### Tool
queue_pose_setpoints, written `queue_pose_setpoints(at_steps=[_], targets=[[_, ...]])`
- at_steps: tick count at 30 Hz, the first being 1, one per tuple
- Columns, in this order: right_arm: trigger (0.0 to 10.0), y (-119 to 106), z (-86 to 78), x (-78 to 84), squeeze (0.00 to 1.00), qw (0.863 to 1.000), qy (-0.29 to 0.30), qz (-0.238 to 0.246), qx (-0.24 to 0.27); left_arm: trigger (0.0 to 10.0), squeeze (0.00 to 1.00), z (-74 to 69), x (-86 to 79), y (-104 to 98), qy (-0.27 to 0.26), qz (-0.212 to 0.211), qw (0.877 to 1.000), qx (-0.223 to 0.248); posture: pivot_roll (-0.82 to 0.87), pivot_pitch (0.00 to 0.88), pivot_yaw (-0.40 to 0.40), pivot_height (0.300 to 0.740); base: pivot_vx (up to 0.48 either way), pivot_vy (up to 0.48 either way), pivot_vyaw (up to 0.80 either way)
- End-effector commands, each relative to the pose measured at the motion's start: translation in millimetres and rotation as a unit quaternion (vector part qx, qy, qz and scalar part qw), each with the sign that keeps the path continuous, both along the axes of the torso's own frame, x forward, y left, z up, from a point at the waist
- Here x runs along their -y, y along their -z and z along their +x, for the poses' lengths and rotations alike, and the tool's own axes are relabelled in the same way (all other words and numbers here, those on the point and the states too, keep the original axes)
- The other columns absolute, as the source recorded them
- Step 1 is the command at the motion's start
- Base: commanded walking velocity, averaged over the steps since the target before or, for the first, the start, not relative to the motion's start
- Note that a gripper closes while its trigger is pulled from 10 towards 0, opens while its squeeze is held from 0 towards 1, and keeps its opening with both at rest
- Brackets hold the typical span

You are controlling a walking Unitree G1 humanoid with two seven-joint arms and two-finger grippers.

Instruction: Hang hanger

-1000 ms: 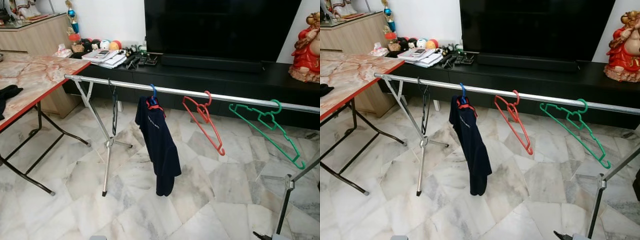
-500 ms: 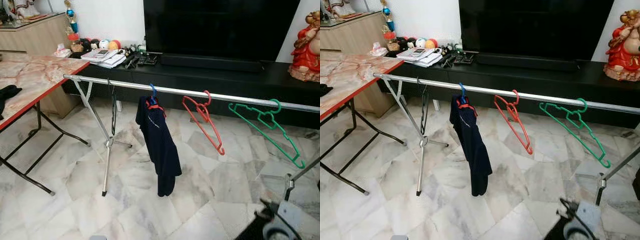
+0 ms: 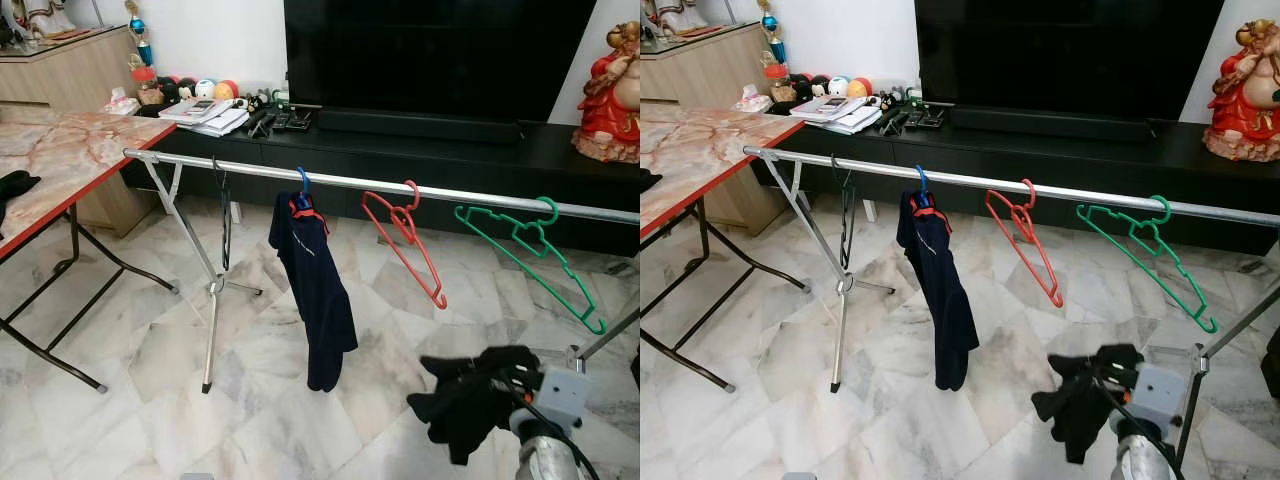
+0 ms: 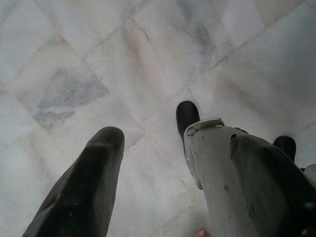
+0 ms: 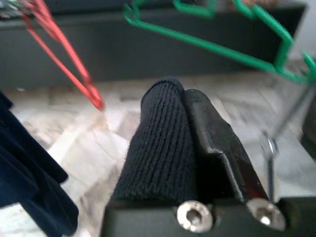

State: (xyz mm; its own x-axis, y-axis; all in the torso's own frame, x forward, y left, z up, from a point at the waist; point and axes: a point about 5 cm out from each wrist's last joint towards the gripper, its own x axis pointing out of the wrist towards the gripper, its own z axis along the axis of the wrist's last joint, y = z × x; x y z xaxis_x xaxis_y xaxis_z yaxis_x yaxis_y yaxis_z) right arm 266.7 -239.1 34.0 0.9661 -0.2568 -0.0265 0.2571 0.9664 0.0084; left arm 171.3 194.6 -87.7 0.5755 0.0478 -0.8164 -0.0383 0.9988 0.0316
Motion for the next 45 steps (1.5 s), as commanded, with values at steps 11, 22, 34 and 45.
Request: queue_pose_setpoints(at_steps=[11, 22, 34, 45], targets=[[10.0, -17, 11.4, -8.2, 0.00, 0.999, -0.010, -0.016, 0.036, 10.0, 0.00, -12.2, -4.3, 5, 0.003, 0.005, 1.000, -0.022, -0.02, 0.000, 0.016, 0.740, 0.000, 0.000, 0.00], [10.0, -16, 13.6, -14.8, 0.00, 0.999, -0.017, -0.018, 0.031, 10.0, 0.00, -4.7, 1.1, 2, 0.008, -0.002, 1.000, -0.012, -0.02, 0.003, 0.011, 0.740, 0.000, 0.000, 0.00], [10.0, -17, 16.7, -17.1, 0.00, 0.999, -0.019, -0.024, 0.031, 10.0, 0.00, -2.8, 3.9, 2, 0.007, -0.005, 1.000, -0.011, -0.02, 0.022, 0.007, 0.740, 0.000, 0.000, -0.24], [10.0, -18, 17.0, -18.6, 0.00, 0.999, -0.018, -0.023, 0.033, 10.0, 0.00, 0.6, 5.1, 1, 0.007, -0.007, 1.000, -0.010, -0.02, 0.029, 0.011, 0.740, 0.135, 0.000, 0.00]])
